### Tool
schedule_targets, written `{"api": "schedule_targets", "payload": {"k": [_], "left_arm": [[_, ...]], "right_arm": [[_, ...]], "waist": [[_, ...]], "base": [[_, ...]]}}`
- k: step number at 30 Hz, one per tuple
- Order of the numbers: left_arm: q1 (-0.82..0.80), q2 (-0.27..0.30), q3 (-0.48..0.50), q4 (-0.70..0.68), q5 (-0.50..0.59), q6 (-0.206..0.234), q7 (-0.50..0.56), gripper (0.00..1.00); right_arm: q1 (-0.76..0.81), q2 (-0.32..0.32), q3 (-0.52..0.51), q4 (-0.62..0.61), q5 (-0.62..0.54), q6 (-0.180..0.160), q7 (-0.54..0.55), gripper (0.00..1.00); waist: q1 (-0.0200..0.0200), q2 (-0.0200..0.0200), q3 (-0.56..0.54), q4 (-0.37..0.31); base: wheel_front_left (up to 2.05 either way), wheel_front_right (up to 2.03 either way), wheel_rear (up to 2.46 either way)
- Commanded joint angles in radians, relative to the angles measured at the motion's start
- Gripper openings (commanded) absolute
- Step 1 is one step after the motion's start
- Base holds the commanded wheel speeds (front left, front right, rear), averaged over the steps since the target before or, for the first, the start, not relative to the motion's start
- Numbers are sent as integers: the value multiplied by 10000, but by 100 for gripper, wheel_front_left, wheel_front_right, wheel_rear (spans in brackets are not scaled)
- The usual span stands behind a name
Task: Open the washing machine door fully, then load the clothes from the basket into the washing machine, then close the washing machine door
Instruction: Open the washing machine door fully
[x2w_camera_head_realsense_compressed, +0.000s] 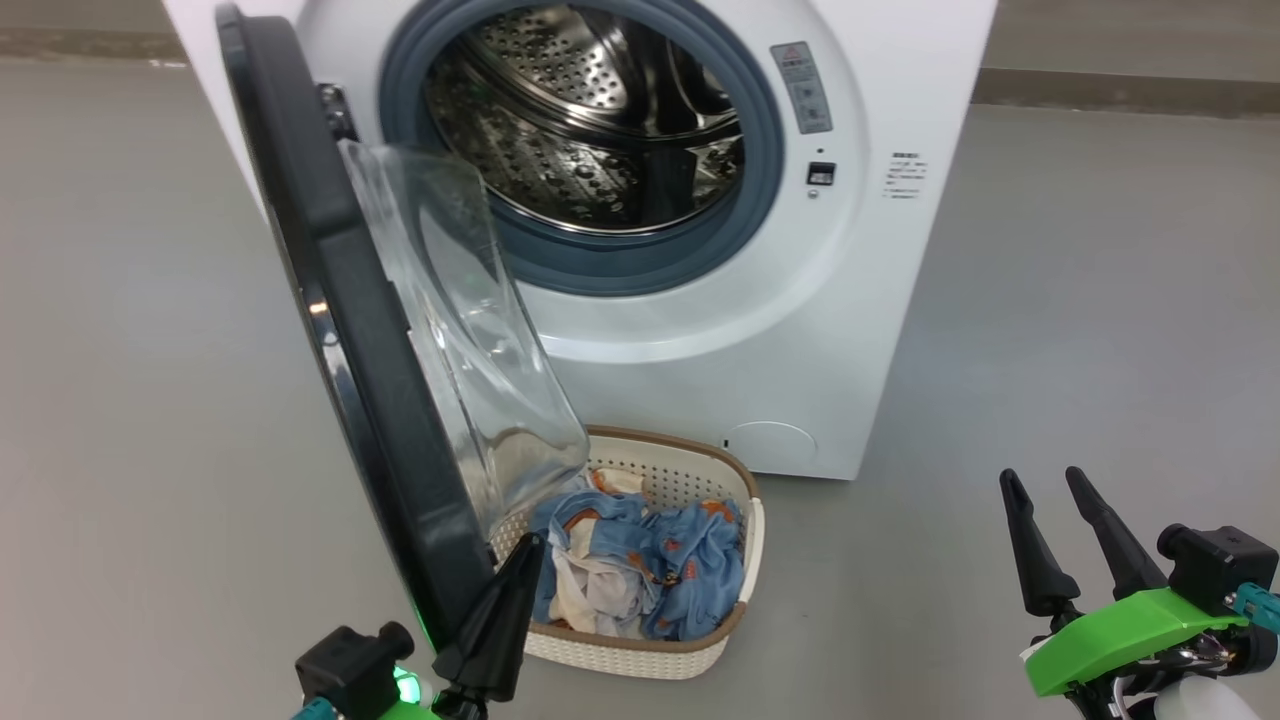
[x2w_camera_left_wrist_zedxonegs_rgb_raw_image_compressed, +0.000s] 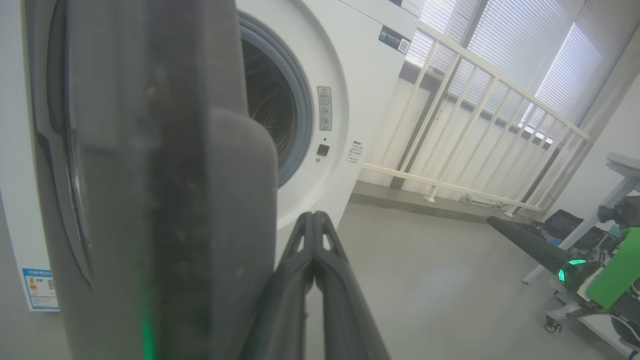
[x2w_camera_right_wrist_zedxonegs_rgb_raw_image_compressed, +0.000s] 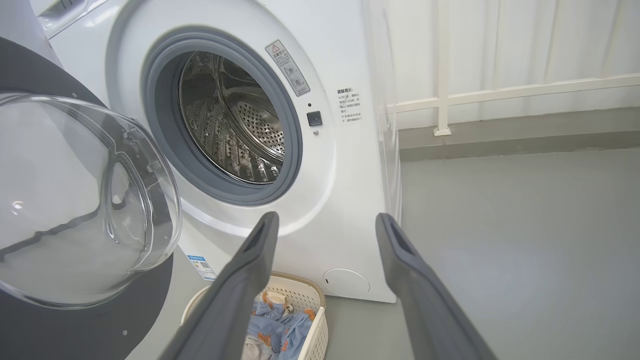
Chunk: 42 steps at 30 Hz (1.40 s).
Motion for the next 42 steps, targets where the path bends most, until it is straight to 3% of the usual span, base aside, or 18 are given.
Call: {"api": "schedule_targets", "payload": {"k": [1,17,31,42], "left_arm": [[-270,315,600,-190,31,229,-33,0],[-234,878,1029,-329,-51,750,358,0],[-736,2076,2045,98,-297,1310,1173,0],[-1694,2890,2692,1345,-619,1186,1338,0]], "right_arm": [[-100,-129,159,-175,70,75,-120,100],[-80,29,99,-154,37,75,-120,100],[-164,235,-68,-139,-43,75,-120,100],[-305,396,-193,-169,-149,75,-120,100]], "waist": [[0,-1,-39,287],[0,-1,-20,1198],[0,-1,235,1777],[0,-1,556,2084]], "base": [[0,0,0],[0,0,0],[0,0,0],[0,0,0]]}}
